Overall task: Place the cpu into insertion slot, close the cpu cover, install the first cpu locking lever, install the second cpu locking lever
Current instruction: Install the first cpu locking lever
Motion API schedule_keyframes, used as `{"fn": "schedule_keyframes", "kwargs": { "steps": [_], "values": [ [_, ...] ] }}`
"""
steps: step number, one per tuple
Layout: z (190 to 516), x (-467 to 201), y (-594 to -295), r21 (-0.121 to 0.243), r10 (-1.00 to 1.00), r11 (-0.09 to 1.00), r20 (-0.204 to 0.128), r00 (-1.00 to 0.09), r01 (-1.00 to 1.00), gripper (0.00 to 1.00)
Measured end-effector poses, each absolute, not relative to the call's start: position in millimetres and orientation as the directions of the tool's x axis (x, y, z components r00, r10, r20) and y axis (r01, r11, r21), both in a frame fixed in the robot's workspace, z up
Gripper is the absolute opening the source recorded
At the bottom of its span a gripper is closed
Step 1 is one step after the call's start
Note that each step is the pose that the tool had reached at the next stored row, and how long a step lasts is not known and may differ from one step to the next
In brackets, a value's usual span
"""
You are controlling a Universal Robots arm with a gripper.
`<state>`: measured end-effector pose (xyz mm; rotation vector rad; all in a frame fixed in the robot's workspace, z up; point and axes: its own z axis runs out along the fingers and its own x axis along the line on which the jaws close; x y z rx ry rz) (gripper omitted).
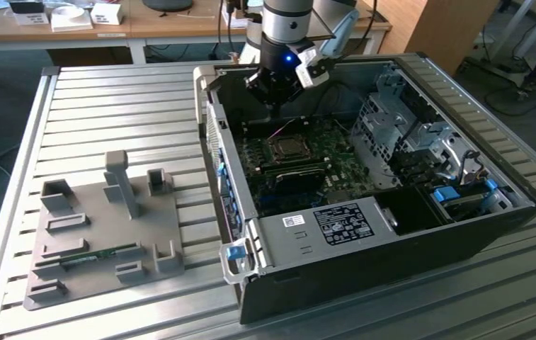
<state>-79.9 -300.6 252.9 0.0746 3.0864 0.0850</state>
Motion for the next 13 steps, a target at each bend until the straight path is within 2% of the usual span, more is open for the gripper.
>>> {"fn": "schedule_keyframes", "kwargs": {
  "steps": [13],
  "values": [
    [252.6, -78.0, -300.6, 0.057, 0.050, 0.997, -0.052, -0.997, 0.047, 0.11]
  ]
}}
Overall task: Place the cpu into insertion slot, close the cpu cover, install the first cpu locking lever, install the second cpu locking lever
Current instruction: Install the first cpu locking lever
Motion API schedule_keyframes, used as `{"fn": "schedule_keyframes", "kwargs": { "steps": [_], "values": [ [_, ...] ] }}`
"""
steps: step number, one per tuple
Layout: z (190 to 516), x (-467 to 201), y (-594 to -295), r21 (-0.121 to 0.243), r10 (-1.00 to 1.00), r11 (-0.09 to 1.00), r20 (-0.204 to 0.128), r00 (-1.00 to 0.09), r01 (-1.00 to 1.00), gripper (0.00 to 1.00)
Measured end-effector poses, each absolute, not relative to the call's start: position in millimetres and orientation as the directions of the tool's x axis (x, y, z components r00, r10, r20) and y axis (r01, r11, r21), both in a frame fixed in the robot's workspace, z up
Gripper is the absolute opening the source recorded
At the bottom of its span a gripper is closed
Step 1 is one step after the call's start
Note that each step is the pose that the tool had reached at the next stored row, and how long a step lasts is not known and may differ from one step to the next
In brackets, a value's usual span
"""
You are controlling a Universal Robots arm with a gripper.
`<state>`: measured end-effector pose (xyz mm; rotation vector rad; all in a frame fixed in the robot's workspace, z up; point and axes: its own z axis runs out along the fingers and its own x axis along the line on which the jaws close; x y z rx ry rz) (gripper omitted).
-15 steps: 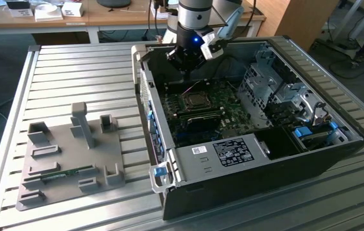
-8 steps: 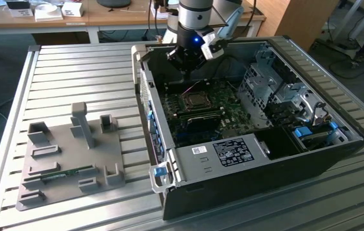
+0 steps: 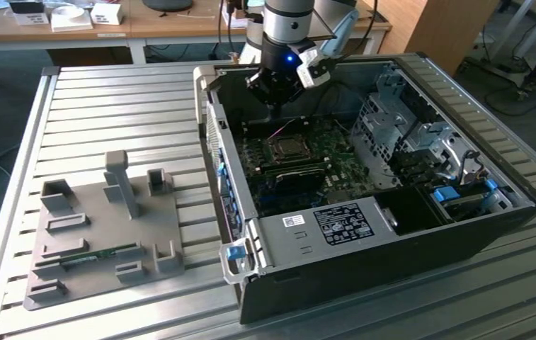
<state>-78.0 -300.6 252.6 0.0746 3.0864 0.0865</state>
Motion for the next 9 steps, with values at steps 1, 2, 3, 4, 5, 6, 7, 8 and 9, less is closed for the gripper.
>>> {"fn": "schedule_keyframes", "kwargs": {
  "steps": [1, 2, 3, 4, 5, 6, 7, 8, 9],
  "values": [
    [252.6, -78.0, -300.6, 0.057, 0.050, 0.997, -0.052, -0.997, 0.047, 0.11],
    [252.6, -78.0, -300.6, 0.057, 0.050, 0.997, -0.052, -0.997, 0.047, 0.11],
    [252.6, -78.0, -300.6, 0.057, 0.050, 0.997, -0.052, -0.997, 0.047, 0.11],
    [252.6, -78.0, -300.6, 0.057, 0.050, 0.997, -0.052, -0.997, 0.047, 0.11],
    [252.6, -78.0, -300.6, 0.057, 0.050, 0.997, -0.052, -0.997, 0.047, 0.11],
    [252.6, -78.0, -300.6, 0.057, 0.050, 0.997, -0.052, -0.997, 0.047, 0.11],
    [252.4, -77.7, -300.6, 0.057, 0.050, 0.997, -0.052, -0.997, 0.047, 0.11],
    [252.2, -76.9, -300.5, 0.058, 0.050, 0.997, -0.052, -0.997, 0.047, 0.11],
    [252.1, -76.0, -300.6, 0.057, 0.050, 0.997, -0.052, -0.997, 0.047, 0.11]
  ]
}}
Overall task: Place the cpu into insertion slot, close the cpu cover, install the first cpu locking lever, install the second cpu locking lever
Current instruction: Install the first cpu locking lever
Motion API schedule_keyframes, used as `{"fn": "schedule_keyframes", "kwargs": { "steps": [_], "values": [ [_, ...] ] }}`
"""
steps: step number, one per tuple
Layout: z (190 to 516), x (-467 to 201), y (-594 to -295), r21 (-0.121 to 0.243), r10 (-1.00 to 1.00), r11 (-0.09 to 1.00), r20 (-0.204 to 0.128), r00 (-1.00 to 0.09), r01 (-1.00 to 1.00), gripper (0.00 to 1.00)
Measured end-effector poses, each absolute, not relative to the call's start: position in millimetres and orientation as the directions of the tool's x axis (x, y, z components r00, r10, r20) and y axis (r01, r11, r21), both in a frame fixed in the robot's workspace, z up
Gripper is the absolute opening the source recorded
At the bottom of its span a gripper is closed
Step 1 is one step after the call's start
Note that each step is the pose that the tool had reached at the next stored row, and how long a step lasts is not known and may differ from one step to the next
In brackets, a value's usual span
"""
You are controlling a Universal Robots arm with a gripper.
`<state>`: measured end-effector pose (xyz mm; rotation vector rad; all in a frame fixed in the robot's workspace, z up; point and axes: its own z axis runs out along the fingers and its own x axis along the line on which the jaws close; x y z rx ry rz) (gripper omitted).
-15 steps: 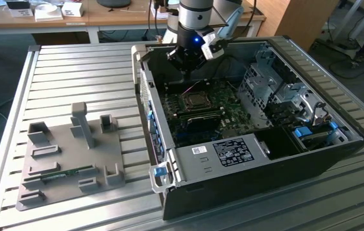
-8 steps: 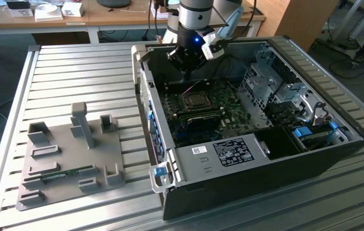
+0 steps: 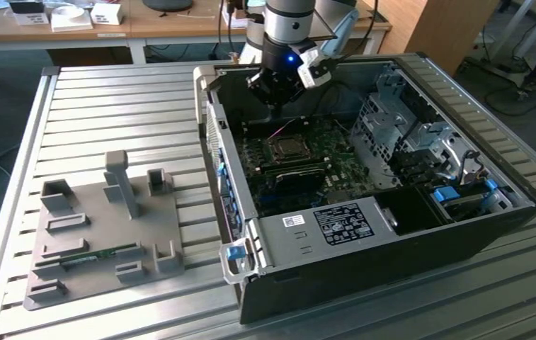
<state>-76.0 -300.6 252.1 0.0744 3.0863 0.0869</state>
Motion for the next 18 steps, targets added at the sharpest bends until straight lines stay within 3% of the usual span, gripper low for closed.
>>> {"fn": "schedule_keyframes", "kwargs": {
  "steps": [18],
  "values": [
    [243.9, -67.5, -300.6, 0.057, 0.050, 0.997, -0.052, -0.997, 0.047, 0.11]
  ]
}}
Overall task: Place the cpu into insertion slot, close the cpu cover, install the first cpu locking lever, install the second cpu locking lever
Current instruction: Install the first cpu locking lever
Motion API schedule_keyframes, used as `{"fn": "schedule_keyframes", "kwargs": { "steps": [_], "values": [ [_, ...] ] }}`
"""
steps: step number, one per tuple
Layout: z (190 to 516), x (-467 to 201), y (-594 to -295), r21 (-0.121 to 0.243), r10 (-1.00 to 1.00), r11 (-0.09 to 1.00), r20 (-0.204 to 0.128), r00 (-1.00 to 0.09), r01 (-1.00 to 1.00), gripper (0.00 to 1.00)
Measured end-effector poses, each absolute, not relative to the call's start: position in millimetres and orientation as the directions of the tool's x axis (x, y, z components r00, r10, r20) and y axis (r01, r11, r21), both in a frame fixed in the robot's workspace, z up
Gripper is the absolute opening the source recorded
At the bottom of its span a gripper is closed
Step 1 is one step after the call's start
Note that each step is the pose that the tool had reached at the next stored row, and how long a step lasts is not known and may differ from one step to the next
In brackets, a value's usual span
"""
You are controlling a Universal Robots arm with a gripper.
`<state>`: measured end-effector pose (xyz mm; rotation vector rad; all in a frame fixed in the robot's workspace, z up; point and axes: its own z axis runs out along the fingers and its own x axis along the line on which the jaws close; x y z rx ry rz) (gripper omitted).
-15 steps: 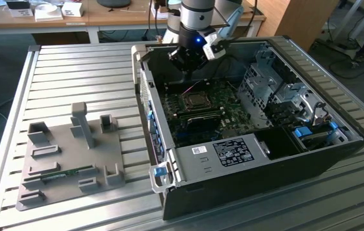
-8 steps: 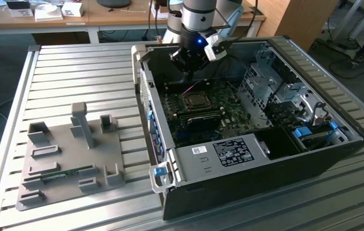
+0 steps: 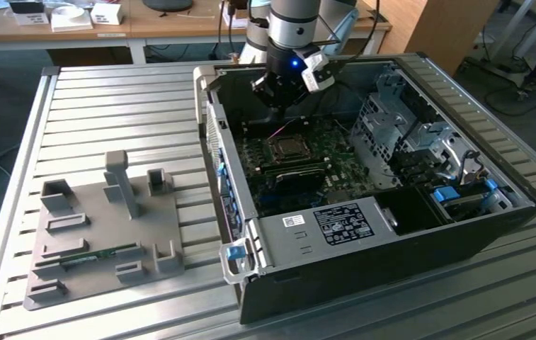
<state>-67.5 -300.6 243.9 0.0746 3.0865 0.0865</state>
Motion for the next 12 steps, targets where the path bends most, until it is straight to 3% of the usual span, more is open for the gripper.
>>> {"fn": "schedule_keyframes", "kwargs": {
  "steps": [12],
  "values": [
    [238.0, -64.1, -300.5, 0.057, 0.050, 0.997, -0.052, -0.997, 0.047, 0.11]
  ]
}}
